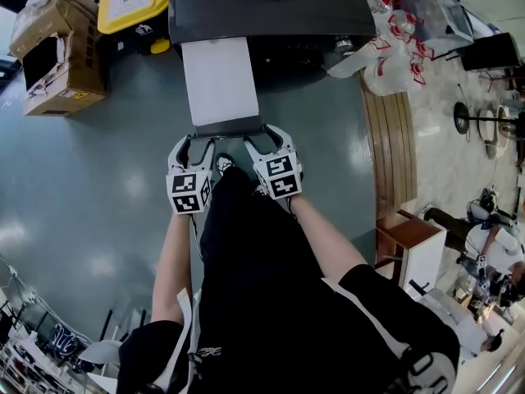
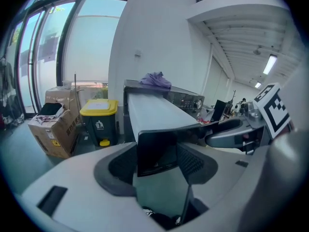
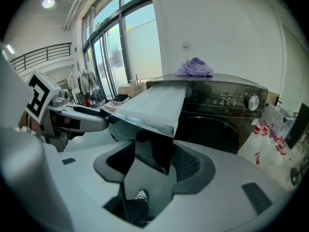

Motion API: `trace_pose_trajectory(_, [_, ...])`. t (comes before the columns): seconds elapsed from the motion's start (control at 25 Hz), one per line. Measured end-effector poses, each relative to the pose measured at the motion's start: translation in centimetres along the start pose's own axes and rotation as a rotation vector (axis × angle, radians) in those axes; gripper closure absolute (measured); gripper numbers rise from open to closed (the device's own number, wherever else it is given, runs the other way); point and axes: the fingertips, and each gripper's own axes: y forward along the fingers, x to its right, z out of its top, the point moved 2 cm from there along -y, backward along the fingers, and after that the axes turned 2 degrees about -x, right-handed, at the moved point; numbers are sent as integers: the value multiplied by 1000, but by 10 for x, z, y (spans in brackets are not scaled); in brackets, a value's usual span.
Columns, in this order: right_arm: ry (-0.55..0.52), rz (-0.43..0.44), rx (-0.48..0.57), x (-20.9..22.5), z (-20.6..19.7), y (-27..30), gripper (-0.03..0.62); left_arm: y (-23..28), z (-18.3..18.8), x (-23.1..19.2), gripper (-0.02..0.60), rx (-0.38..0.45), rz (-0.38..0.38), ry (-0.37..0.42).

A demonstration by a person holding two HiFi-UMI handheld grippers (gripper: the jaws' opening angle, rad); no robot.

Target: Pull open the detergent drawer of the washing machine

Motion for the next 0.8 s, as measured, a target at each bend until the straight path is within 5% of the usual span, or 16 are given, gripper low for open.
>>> trace_pose_trajectory(0.8, [-28,8,-13,29,-52,-101,358,-74,-31,36,331,-62,11,-146])
